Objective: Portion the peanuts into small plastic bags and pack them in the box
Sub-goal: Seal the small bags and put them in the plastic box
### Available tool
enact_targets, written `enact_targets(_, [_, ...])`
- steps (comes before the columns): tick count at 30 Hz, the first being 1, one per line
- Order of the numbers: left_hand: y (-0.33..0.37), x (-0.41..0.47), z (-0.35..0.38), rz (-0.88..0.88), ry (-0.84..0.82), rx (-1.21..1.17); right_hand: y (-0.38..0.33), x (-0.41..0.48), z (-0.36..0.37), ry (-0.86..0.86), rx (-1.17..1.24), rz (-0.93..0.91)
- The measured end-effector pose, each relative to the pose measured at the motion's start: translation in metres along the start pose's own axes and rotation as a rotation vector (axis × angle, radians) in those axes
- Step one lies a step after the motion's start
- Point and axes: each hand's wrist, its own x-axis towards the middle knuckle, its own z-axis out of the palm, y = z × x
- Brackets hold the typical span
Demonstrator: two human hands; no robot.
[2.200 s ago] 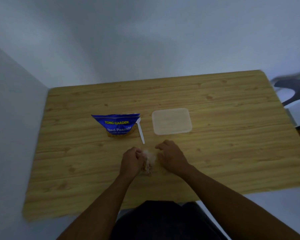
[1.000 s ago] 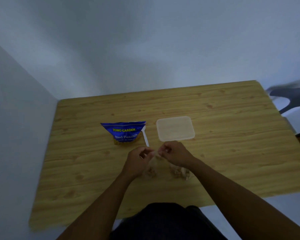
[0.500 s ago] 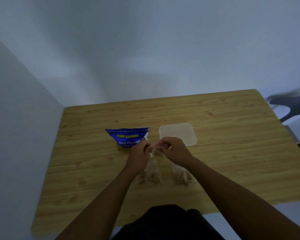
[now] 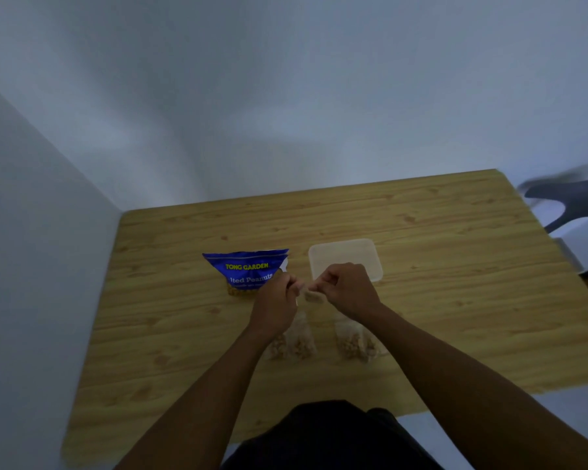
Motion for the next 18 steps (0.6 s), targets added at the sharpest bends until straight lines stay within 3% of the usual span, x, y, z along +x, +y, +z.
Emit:
enact_targets(7, [-0.005, 0.0, -0.001, 0.1, -0.074, 0.021, 0.007, -0.002, -0.008, -0.066, 0.086, -0.009])
enact_targets(12, [0.001, 0.0, 0.0, 0.081, -0.002, -0.036, 0.011, -0.005, -0.015, -0.048, 0.221, 0.024])
enact_targets(18, [0.014, -0.007, 0.006, 0.066, 0.047, -0.083, 0.019, -0.011, -0.014, -0.02, 0.181, 0.034])
